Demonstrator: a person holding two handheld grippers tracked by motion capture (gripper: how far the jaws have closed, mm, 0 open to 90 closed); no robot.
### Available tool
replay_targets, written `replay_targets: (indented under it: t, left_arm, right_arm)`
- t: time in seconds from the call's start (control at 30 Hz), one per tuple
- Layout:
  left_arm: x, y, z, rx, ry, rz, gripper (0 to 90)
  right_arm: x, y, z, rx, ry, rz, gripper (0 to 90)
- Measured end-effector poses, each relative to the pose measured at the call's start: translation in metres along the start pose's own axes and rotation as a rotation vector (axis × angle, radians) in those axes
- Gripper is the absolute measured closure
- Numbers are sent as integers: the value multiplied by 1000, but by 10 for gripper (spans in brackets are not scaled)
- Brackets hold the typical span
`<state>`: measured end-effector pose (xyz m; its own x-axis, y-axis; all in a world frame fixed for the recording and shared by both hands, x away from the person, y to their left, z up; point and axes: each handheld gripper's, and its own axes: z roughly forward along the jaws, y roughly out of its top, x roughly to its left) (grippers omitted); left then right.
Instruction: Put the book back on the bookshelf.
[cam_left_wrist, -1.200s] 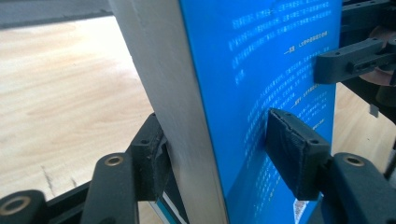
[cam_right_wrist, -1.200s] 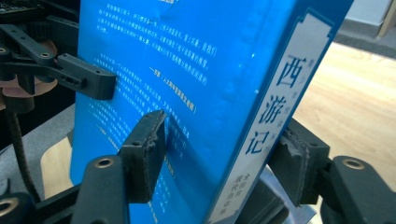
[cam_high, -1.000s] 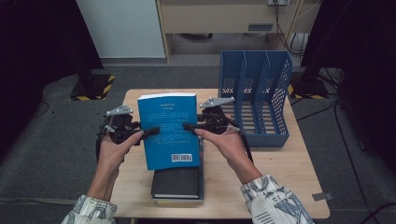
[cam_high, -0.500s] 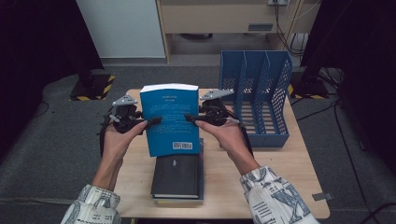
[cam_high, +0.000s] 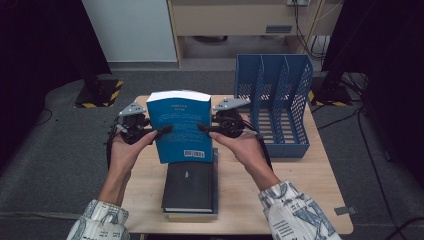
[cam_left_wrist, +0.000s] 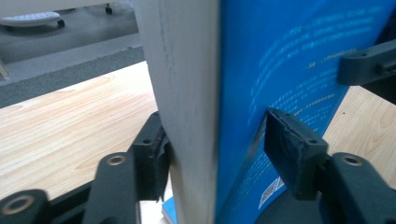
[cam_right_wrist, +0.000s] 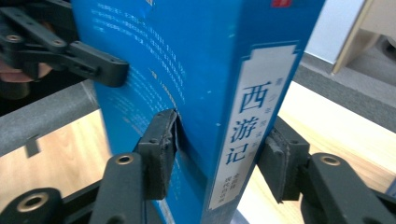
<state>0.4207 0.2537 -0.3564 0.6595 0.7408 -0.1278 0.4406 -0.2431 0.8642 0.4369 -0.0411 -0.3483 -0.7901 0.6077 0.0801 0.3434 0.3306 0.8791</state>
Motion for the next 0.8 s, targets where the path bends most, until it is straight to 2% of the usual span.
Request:
replay_targets:
  t: [0.03, 0.07, 0.1, 0.2, 0.23, 0.4, 0.53, 0.6, 0.67, 0.73, 0.8]
  left_arm:
    - [-4, -4, -3, -13, 2, 6, 387]
    - [-4, -4, -3, -13, 2, 6, 382]
    - [-9, -7, -5, -26, 4, 25, 380]
    - [-13, -9, -7, -40, 10, 40, 360]
    - [-15, -12, -7, -63, 7, 39, 349]
    - [-15, -17, -6, -98, 13, 28, 311]
    - [-15, -22, -6, -136, 34, 21, 278]
    - [-16, -29, -7, -174, 56, -1, 261]
    - [-16, -31, -9, -190, 71, -8, 258]
    - [-15, -34, -13, -226, 100, -18, 320]
    - [-17, -35, -14, -227, 110, -6, 332]
  right_arm:
    - [7, -3, -5, -12, 14, -17, 526]
    - [7, -3, -5, -12, 14, -17, 526]
    - [14, -7, -10, -14, 7, -29, 529]
    - [18, -11, -14, -18, 8, -33, 533]
    - [20, -14, -17, -21, 9, -42, 535]
    - [21, -15, -18, -26, 13, -50, 536]
    - [20, -14, -17, -26, 26, -53, 541]
    - [21, -14, -19, -22, 33, -52, 547]
    - [21, -14, -19, -21, 37, -51, 551]
    - [23, -14, -21, -16, 46, -53, 572]
    - [27, -14, -22, -19, 60, -55, 597]
